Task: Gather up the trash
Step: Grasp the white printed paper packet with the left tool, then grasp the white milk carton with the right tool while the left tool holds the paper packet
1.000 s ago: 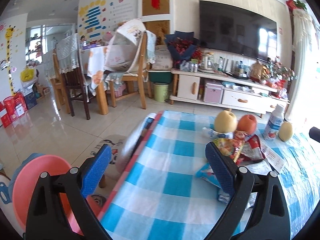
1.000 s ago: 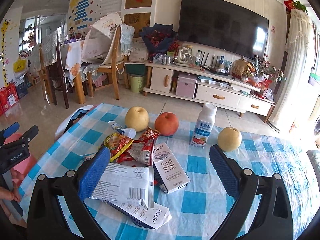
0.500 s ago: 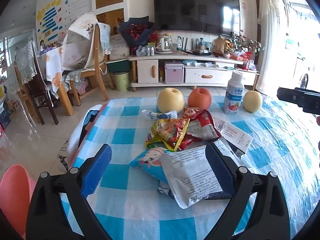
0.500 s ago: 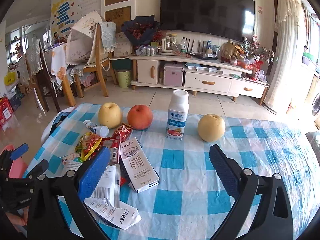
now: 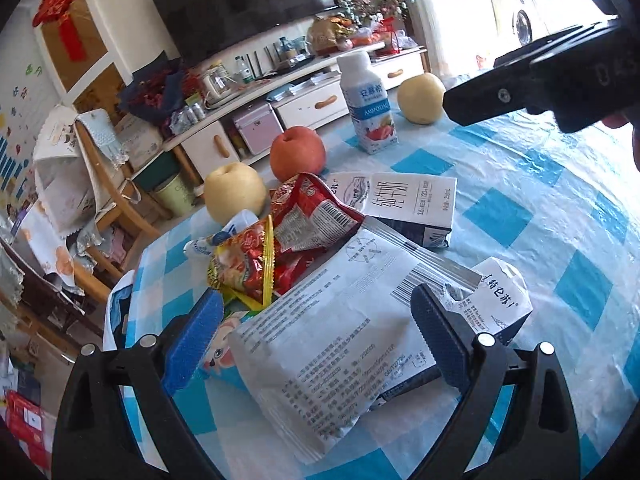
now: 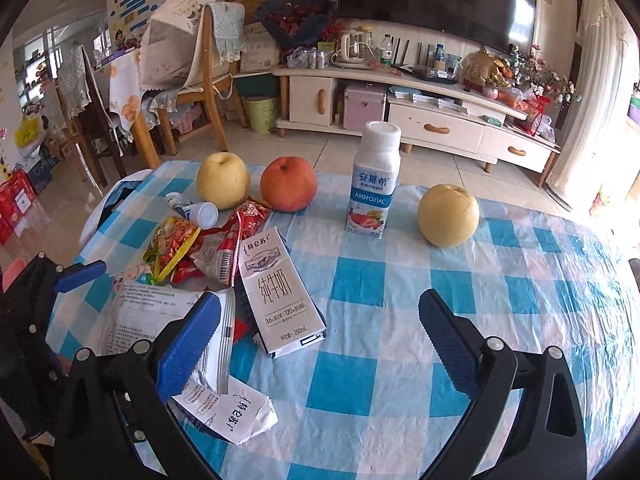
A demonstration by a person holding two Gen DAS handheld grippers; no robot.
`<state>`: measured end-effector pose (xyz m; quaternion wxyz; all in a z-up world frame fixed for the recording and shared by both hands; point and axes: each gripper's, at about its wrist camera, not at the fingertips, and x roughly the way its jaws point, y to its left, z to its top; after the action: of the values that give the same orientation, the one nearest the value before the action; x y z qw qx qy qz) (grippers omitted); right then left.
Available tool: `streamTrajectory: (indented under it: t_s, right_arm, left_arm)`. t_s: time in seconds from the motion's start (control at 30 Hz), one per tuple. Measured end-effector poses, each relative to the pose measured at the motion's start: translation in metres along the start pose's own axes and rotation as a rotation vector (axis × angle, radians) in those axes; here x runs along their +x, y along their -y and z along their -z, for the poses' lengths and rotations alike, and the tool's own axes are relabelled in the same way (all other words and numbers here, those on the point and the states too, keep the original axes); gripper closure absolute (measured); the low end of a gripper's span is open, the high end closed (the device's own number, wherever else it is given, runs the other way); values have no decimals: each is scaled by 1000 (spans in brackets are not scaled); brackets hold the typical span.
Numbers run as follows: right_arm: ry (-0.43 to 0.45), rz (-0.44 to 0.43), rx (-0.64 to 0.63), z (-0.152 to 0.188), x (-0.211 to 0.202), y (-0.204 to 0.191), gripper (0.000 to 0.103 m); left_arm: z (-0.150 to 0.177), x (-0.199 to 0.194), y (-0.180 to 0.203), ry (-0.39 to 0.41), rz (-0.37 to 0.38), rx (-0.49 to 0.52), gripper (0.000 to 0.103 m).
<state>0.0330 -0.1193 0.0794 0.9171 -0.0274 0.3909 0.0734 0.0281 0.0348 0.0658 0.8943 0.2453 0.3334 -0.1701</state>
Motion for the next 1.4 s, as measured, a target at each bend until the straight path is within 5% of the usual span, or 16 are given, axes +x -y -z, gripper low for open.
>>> streamTrajectory:
  t_s: [0.33, 0.63, 0.83, 1.1, 1.27, 1.4]
  right_arm:
    - [-58, -58, 66, 4, 2, 16, 5]
    - [-57, -106, 21, 7, -9, 10, 5]
    - [-72, -113, 0, 14, -15, 13, 5]
    - [-178, -135, 34, 29, -10, 22, 5]
    - [-226, -191, 115, 36, -11, 33, 5]
    - [-269, -223, 169, 40, -10, 38, 5]
  left_arm:
    - [2, 20, -20, -89, 226, -192, 7]
    - [23, -4, 25, -136, 469, -144, 7]
    - [32, -14, 50, -160, 442, -39, 7]
    - [16, -12, 13, -111, 504, -244, 7]
    - [13, 11, 10, -145, 476, -265, 7]
    - [12, 30, 7, -169, 535, -336, 7]
